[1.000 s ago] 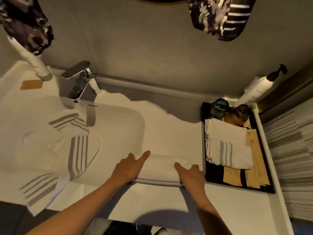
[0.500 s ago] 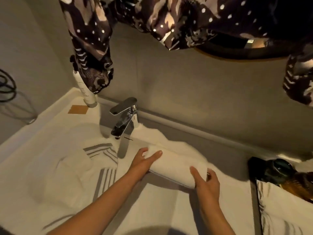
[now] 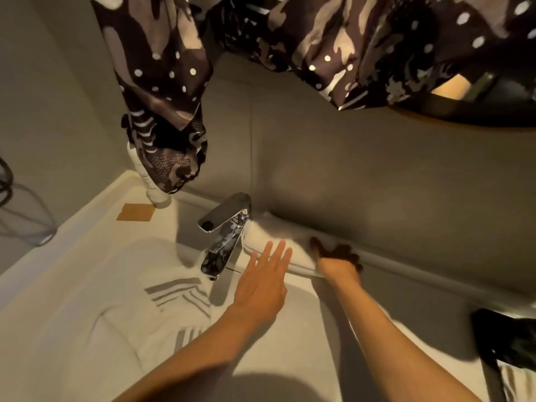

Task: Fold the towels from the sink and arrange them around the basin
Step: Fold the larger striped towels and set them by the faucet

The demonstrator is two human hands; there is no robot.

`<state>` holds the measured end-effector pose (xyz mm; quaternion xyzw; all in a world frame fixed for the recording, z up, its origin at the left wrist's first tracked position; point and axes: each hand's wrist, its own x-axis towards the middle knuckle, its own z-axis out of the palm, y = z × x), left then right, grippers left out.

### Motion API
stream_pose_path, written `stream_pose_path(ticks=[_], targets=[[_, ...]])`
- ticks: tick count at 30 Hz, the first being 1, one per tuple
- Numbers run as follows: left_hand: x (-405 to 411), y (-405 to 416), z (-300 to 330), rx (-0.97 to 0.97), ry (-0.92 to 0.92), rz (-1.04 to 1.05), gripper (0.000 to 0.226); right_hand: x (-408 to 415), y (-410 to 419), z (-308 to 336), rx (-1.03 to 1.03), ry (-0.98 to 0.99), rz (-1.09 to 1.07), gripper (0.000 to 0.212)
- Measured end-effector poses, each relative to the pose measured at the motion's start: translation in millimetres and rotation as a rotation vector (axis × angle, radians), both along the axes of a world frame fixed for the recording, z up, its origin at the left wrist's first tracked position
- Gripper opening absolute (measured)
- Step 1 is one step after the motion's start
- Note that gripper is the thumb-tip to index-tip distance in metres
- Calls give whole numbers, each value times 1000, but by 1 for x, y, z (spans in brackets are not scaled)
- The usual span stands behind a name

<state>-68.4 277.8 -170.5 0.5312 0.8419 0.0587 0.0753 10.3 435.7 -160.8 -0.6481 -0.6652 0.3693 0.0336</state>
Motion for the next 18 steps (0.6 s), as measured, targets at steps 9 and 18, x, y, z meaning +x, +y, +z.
stream_pose_path(ticks=[9, 18], targets=[[6, 8, 13, 182, 52, 39, 48, 78, -71, 6, 730, 221, 453, 41], [31, -32, 4, 447, -107, -33, 37, 89, -96, 11, 710, 331, 455, 46]])
